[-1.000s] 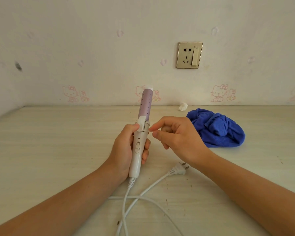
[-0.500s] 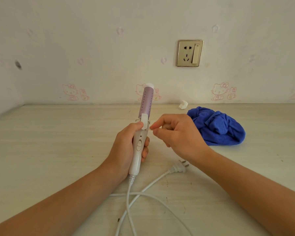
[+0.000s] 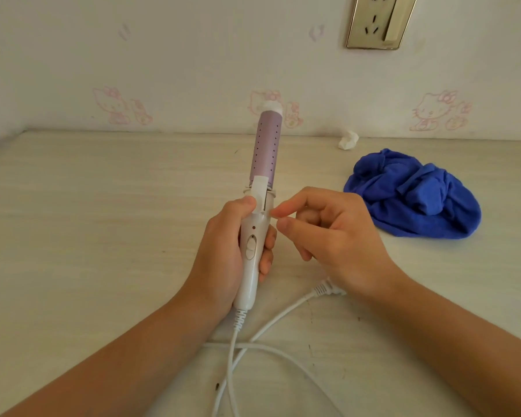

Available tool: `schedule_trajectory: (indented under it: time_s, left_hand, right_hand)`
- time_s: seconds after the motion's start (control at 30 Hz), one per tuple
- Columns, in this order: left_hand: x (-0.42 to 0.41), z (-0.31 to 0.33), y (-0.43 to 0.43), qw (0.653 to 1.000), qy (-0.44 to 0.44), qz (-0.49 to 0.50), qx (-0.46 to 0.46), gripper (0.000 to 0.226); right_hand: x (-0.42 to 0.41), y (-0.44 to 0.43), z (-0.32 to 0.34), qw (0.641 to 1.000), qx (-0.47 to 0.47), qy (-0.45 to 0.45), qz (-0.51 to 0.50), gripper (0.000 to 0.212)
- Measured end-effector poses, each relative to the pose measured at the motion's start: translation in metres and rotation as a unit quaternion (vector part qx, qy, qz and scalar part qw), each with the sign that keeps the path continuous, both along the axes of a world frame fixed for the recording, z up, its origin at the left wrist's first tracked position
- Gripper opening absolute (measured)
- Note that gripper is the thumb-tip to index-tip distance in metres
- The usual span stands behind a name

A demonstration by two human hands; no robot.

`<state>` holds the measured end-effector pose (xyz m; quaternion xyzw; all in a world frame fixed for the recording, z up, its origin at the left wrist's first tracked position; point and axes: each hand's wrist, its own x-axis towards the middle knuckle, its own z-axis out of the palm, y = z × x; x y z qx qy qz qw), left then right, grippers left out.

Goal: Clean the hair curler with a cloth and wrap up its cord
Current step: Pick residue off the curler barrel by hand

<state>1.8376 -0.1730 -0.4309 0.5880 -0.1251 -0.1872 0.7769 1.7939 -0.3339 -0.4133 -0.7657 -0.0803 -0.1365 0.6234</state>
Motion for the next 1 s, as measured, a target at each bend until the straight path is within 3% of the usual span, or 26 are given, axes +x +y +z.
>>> schedule_trajectory:
  time_s: [0.33,0.5,0.67,0.87,1.0]
  left_hand:
    - [-0.001,0.005,0.001,0.997,0.04,0.042,-0.042,0.051]
    - [-0.005,0.009,0.001,0.999,0.03,0.01,-0.033,0.05]
    - [-0.002,0.013,-0.003,1.0,0.022,-0.018,-0.011,0.048]
    - [0.023,0.017,-0.021,0.997,0.011,-0.073,-0.013,0.05]
    - [0.027,0.011,-0.023,0.994,0.031,-0.103,-0.021,0.055]
  right_hand:
    - [-0.005,0.002,0.004,0.997,-0.018,0.037,0.061,0.013]
    - [-0.001,-0.003,0.005,1.0,-0.016,-0.002,0.007,0.013]
    - [0.0,-0.007,0.004,0.997,-0.007,0.018,0.074,0.01]
    - [0.013,-0.029,0.004,0.996,-0.071,-0.019,0.056,0.012]
    - [0.011,-0.033,-0.006,0.996,-0.053,-0.049,0.059,0.012]
